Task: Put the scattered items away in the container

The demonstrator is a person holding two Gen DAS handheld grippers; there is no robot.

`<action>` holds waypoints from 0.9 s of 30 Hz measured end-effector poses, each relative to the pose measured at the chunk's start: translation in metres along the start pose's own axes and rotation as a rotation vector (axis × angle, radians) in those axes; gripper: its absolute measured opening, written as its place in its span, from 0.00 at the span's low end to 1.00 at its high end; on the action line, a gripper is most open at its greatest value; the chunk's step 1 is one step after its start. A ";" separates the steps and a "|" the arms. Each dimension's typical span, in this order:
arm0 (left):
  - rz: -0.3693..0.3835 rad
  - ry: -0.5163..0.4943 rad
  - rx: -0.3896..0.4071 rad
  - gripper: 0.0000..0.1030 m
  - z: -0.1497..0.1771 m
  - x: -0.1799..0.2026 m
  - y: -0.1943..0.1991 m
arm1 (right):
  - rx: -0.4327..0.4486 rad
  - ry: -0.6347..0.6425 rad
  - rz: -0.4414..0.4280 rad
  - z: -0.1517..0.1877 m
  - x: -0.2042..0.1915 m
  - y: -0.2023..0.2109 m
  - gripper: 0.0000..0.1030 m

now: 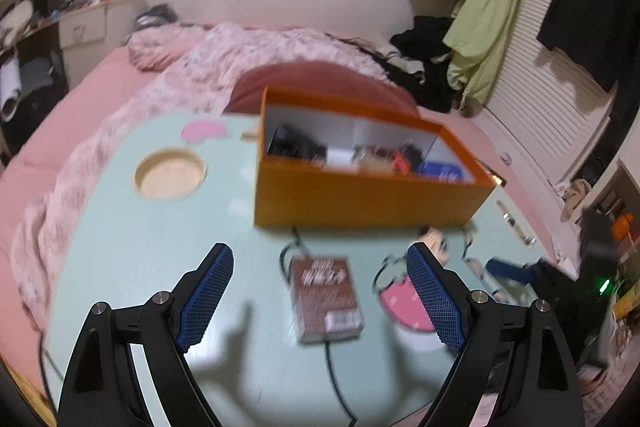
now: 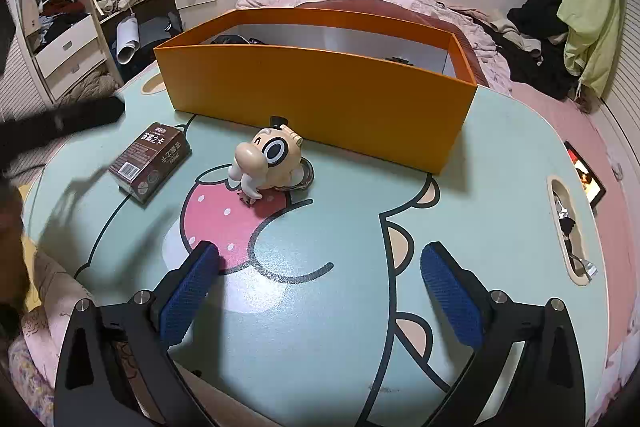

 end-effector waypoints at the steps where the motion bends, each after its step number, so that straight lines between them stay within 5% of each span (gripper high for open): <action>1: 0.007 -0.013 -0.006 0.86 -0.010 0.006 0.001 | 0.000 0.001 0.001 0.000 -0.001 0.000 0.98; 6: 0.003 -0.068 -0.123 0.82 -0.066 0.038 -0.025 | 0.000 -0.001 0.001 0.000 -0.002 0.001 0.98; 10: -0.020 -0.095 -0.332 0.51 -0.089 0.055 -0.080 | 0.000 -0.002 0.001 0.000 -0.002 0.001 0.98; 15: -0.098 -0.107 -0.466 0.43 -0.085 0.063 -0.136 | 0.001 -0.002 0.000 0.000 -0.002 0.001 0.98; 18: -0.121 -0.117 -0.500 0.40 -0.077 0.067 -0.154 | 0.002 -0.002 0.001 0.000 -0.003 0.001 0.98; 22: -0.164 -0.131 -0.512 0.23 -0.069 0.065 -0.167 | 0.002 -0.003 0.001 0.000 -0.003 0.001 0.98; 27: -0.045 -0.080 -0.407 0.23 -0.083 0.060 -0.138 | 0.003 -0.003 0.001 0.001 -0.003 0.002 0.98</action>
Point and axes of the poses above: each gripper's, at about its wrist camera, not at the fingertips, and y roughly against the way its jaws point, x to its right, z to its underside, the point moved 1 cm from there along -y, roughly the way its jaws point, and after that the axes turned 10 degrees about y, right-handed, at the moved point
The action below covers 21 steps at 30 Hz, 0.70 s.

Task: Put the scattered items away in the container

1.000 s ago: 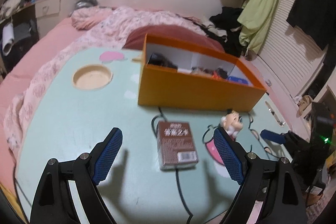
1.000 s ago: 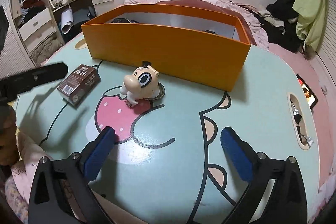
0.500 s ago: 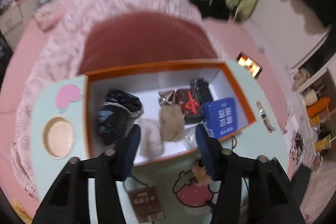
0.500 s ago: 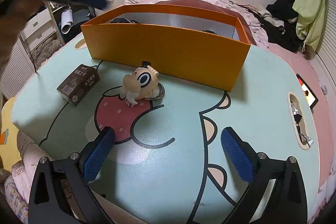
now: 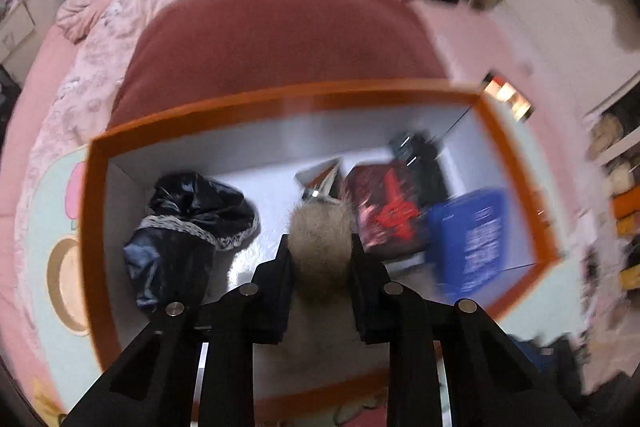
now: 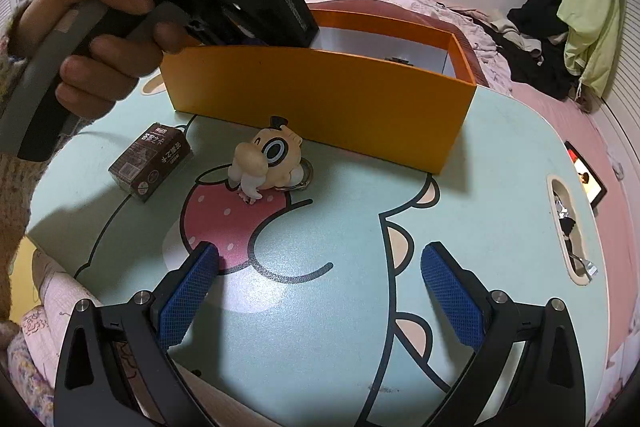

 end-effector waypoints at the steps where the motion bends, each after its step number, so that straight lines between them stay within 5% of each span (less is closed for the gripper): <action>1: 0.031 0.005 0.037 0.23 0.000 0.000 0.014 | -0.001 0.000 0.000 0.000 -0.001 0.000 0.98; 5: 0.103 0.020 0.200 0.23 0.016 -0.009 0.077 | -0.001 0.000 0.001 0.001 -0.001 0.001 0.98; 8: 0.082 0.019 0.261 0.23 0.044 -0.020 0.099 | 0.000 0.000 0.001 0.001 -0.001 0.001 0.98; 15: 0.120 0.014 0.152 0.23 0.104 -0.037 0.066 | -0.001 0.000 0.001 0.003 -0.001 0.001 0.98; 21: 0.104 -0.006 0.135 0.28 0.109 -0.028 0.043 | 0.000 0.001 0.001 0.004 -0.002 0.001 0.98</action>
Point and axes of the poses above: each gripper's, at about its wrist camera, not at the fingertips, and y roughly against the way its jaws point, x to its right, z to its underside, the point moved 1 cm from there along -y, roughly the way its jaws point, and after that the axes turned 10 degrees about y, right-handed, at the moved point
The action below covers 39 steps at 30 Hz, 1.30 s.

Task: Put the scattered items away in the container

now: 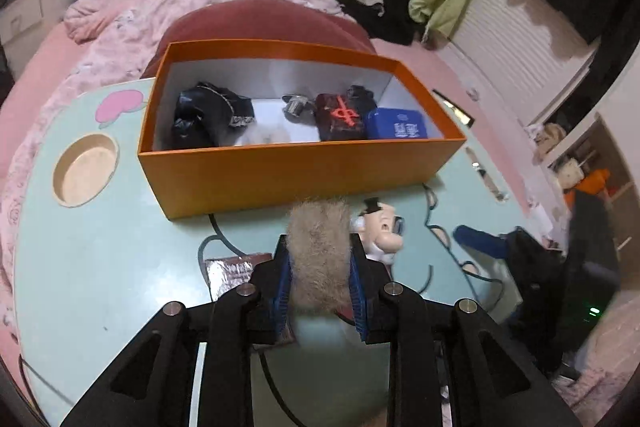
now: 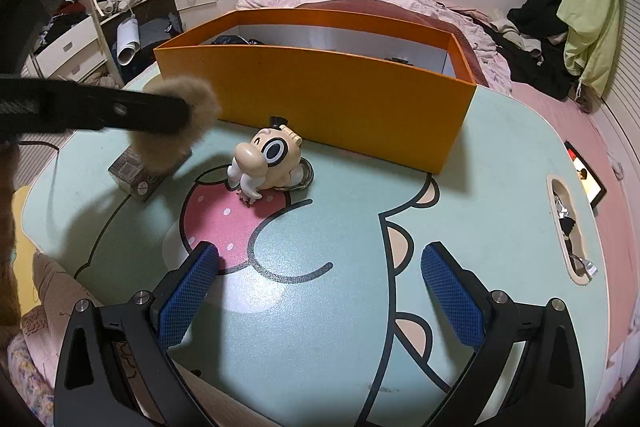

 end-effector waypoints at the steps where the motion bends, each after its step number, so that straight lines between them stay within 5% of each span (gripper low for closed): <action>1: -0.001 0.006 0.011 0.40 0.001 -0.001 0.002 | 0.000 0.000 0.000 0.000 0.000 0.000 0.98; 6: 0.044 0.016 0.146 0.68 0.006 -0.008 0.039 | 0.000 -0.001 0.001 0.000 0.000 0.000 0.98; 8: 0.022 0.013 0.191 0.81 0.012 -0.014 0.051 | 0.000 -0.001 0.002 0.001 0.000 0.000 0.98; 11: -0.055 -0.012 0.221 0.88 0.032 -0.024 0.057 | 0.000 -0.001 0.002 0.001 0.000 0.000 0.98; 21: -0.203 -0.074 0.160 0.90 0.072 -0.039 0.022 | 0.020 -0.062 -0.013 -0.007 0.012 0.005 0.98; 23: -0.259 -0.102 0.167 1.00 0.074 -0.035 0.017 | 0.073 -0.108 -0.019 -0.023 0.023 0.018 0.98; 27: -0.269 -0.078 0.191 1.00 0.071 -0.037 0.016 | 0.126 -0.145 -0.093 -0.081 0.027 0.029 0.93; 31: -0.268 -0.078 0.193 1.00 0.071 -0.036 0.015 | 0.041 -0.212 -0.227 -0.131 0.021 -0.002 0.74; 34: -0.267 -0.078 0.194 1.00 0.071 -0.036 0.015 | -0.065 -0.256 -0.247 -0.154 0.016 -0.037 0.64; 39: -0.266 -0.077 0.194 1.00 0.071 -0.037 0.015 | -0.202 -0.280 -0.250 -0.162 0.010 -0.080 0.62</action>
Point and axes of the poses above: each gripper's, at about its wrist camera, not at the fingertips, and y roughly against the way its jaws point, x to its right, z to its underside, the point moved 1 cm from there along -y, roughly the way its jaws point, and after that the axes turned 10 degrees about y, right-handed, at the moved point
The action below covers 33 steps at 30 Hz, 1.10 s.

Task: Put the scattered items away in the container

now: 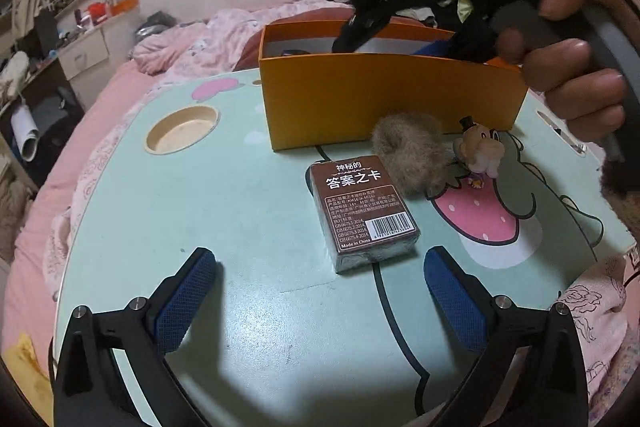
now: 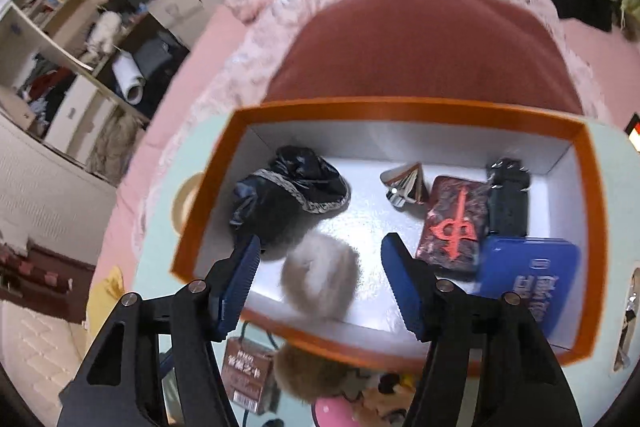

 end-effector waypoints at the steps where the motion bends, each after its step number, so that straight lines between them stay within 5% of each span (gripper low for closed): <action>1: 0.000 0.000 0.000 1.00 0.000 0.000 0.000 | -0.026 -0.014 0.005 0.000 0.003 -0.004 0.62; 5: 0.001 0.001 0.000 1.00 0.000 0.000 0.000 | -0.119 -0.009 0.027 -0.002 0.005 -0.030 0.59; 9: 0.002 0.002 0.001 1.00 0.000 0.001 0.002 | -0.120 0.010 0.068 -0.003 0.007 -0.034 0.25; 15: 0.002 0.002 0.001 1.00 0.000 0.001 0.001 | -0.026 0.006 0.013 -0.001 0.008 -0.013 0.25; 23: 0.002 0.003 0.001 1.00 0.000 0.000 0.001 | 0.179 0.046 -0.101 0.020 -0.003 0.067 0.25; 33: 0.002 0.003 0.002 1.00 0.000 0.000 0.001 | 0.139 0.021 -0.074 0.077 0.020 0.065 0.25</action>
Point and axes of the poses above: each gripper's, at about its wrist camera, not at the fingertips, and y roughly against the way its jaws point, x to its right, z to its underside, the point moved 1 cm from there along -y, roughly the way its jaws point, and after that the axes turned 10 degrees about y, right-handed, at the moved point
